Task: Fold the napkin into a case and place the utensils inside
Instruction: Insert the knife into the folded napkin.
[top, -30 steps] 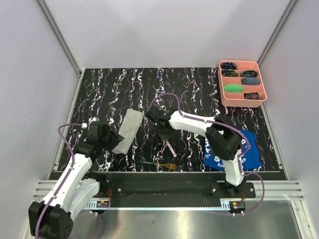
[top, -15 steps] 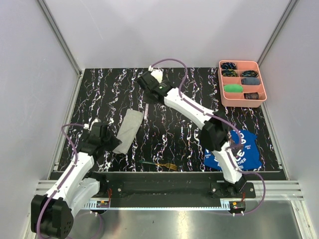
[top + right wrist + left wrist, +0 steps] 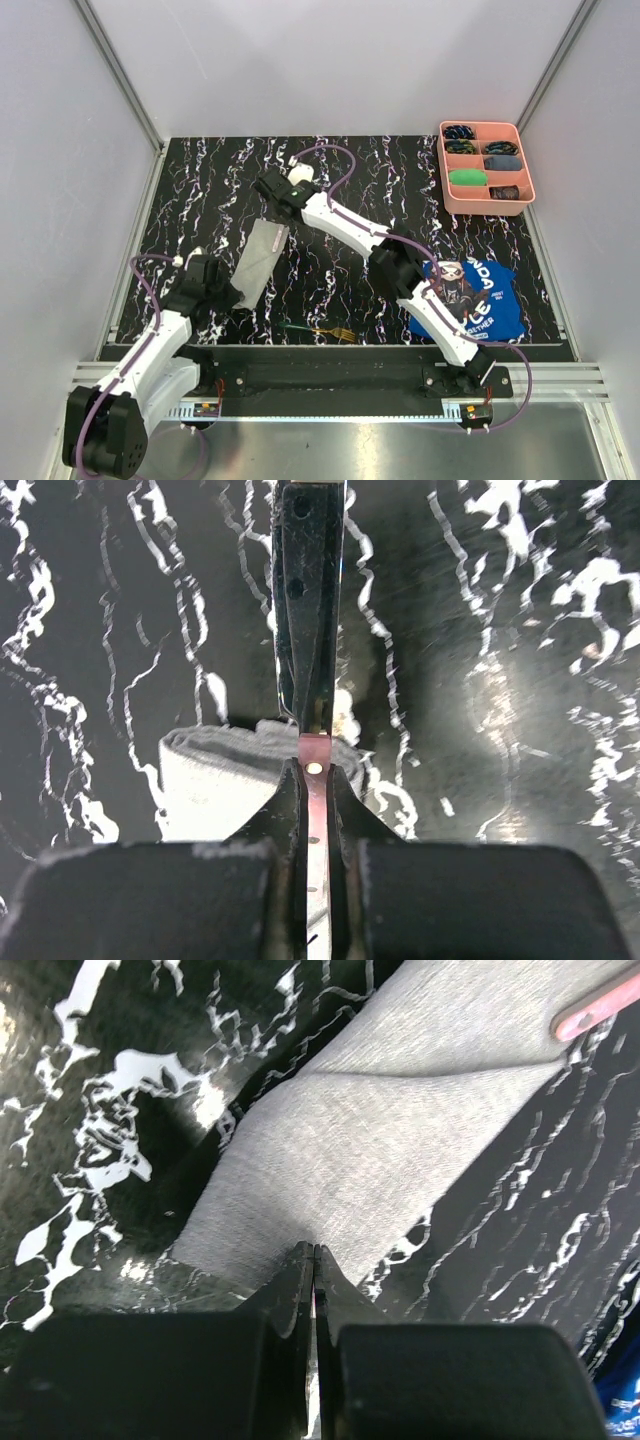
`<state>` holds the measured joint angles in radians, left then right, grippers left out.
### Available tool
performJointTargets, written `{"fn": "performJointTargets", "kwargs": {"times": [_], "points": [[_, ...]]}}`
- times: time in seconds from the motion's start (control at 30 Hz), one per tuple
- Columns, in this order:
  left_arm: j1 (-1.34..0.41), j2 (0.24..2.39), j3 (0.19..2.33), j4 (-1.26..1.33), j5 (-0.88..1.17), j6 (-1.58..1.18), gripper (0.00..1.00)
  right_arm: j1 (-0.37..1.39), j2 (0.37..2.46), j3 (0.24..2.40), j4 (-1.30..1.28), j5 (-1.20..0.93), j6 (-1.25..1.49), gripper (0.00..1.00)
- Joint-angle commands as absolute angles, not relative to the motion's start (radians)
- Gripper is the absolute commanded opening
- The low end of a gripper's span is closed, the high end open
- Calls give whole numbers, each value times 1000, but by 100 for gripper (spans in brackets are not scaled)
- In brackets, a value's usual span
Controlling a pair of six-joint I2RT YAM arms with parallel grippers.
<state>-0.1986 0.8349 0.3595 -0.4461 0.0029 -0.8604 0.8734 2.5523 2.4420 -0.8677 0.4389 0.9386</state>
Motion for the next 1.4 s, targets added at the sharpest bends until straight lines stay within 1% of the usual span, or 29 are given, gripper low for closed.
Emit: {"fn": "performJointTargets", "kwargs": {"times": [0.0, 0.57, 1.1, 1.2, 1.23, 1.37], "points": [[-193, 799, 338, -397, -6, -842, 0, 900, 2539, 2505, -850, 512, 983, 0], [-193, 795, 270, -361, -17, -862, 0, 930, 2543, 2499, -891, 367, 1025, 0], [-193, 784, 255, -345, -9, -882, 0, 957, 2569, 2493, -945, 318, 1061, 0], [-193, 779, 255, -342, -6, -877, 0, 959, 2569, 2470, -937, 321, 1077, 0], [-193, 776, 255, -341, 23, -876, 0, 959, 2575, 2470, -933, 327, 1074, 0], [-193, 750, 252, -341, 40, -856, 0, 957, 2599, 2503, -900, 362, 1022, 0]]}}
